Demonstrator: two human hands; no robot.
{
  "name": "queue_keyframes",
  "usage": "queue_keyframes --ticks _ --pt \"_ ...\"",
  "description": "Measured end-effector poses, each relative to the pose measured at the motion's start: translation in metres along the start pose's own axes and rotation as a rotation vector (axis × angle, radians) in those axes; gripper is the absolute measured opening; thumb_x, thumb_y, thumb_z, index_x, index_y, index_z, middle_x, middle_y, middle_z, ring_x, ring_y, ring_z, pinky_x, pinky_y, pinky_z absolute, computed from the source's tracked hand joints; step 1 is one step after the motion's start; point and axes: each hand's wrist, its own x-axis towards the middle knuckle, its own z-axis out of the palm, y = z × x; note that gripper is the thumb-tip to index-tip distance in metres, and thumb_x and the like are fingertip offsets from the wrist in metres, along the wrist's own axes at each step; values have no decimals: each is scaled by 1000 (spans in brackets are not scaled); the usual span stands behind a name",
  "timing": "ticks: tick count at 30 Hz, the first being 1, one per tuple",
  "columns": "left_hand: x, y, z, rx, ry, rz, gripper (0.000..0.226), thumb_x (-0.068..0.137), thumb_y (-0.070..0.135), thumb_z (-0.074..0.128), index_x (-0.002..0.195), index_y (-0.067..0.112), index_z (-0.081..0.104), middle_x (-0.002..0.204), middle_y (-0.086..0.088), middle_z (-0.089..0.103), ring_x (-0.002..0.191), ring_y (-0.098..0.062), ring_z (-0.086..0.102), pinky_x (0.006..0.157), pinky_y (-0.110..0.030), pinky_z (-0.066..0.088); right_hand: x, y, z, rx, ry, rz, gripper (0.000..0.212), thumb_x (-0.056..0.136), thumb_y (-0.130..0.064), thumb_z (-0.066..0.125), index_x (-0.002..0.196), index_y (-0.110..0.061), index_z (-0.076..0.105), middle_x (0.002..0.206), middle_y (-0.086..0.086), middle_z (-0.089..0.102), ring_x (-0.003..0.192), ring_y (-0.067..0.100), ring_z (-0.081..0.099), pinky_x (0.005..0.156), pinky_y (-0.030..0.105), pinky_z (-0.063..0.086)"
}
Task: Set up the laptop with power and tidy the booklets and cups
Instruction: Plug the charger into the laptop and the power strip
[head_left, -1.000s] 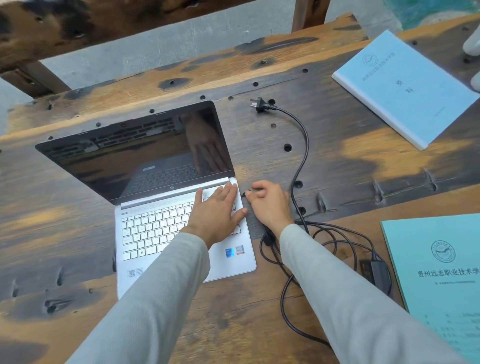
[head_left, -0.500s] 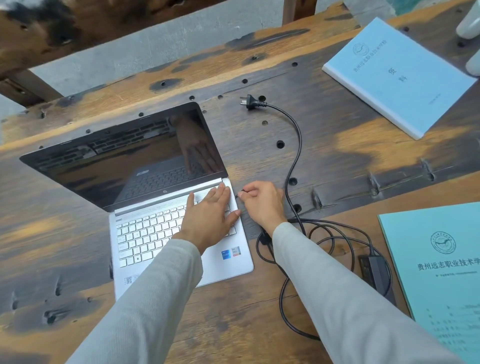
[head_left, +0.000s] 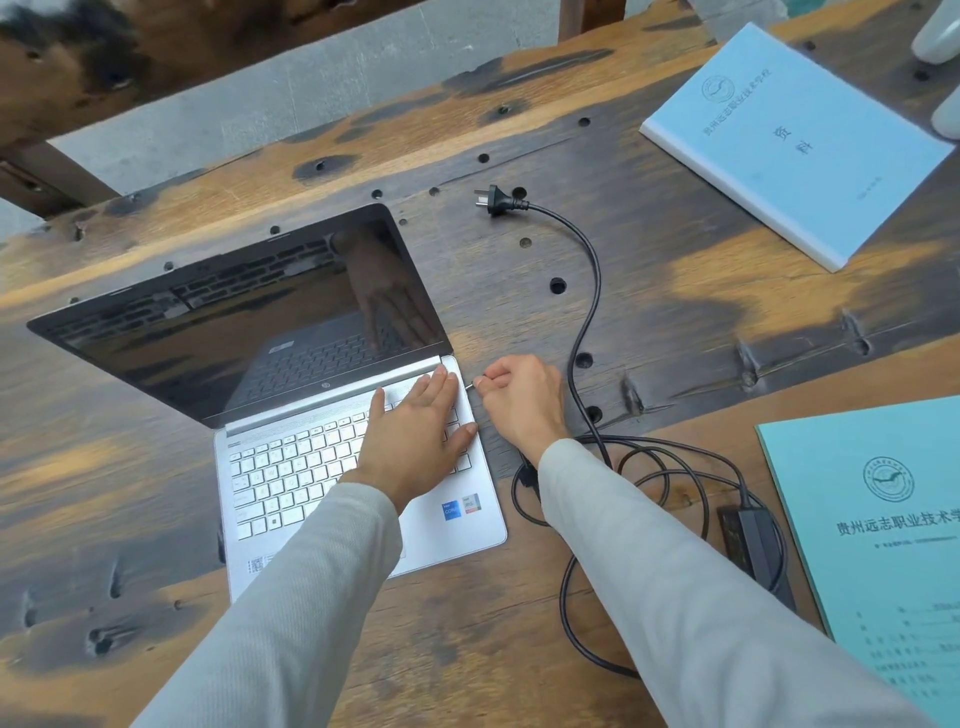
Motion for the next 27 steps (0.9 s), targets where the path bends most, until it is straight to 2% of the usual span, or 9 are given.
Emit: queue_keyframes --ticks 4,8,13,21,27 --pt "0 0 1 -9 -2 -2 68 101 57 33 158 24 17 168 7 12 153 -12 15 121 -56 10 0 1 1 -17 9 -8 11 88 -29 73 87 -18 76 83 1 76 84 16 64 74 17 41" --pt "0 -1 1 -20 -1 -2 67 101 56 33 158 24 18 168 8 12 153 -12 15 122 -56 10 -1 -1 3 -10 41 -14 10 88 -27 73 87 -17 76 83 0 75 83 16 65 75 19 44" --pt "0 -1 2 -35 2 -4 68 101 56 33 159 24 18 168 7 11 153 -13 14 121 -57 11 -3 1 5 6 76 -8 8 90 -26 71 89 -19 74 75 -9 66 78 13 63 76 21 48" --pt "0 -1 1 -38 -4 -6 68 101 55 33 159 24 16 168 8 11 153 -12 14 121 -56 11 -1 -4 10 33 94 -17 16 91 -27 70 101 -16 76 87 -2 76 90 20 69 88 30 54" --pt "-1 -1 2 -35 -1 -2 67 102 55 32 159 24 16 168 8 10 153 -12 12 121 -56 11 4 -7 8 6 103 -13 10 89 -28 71 88 -20 76 82 -5 76 79 14 64 75 22 48"
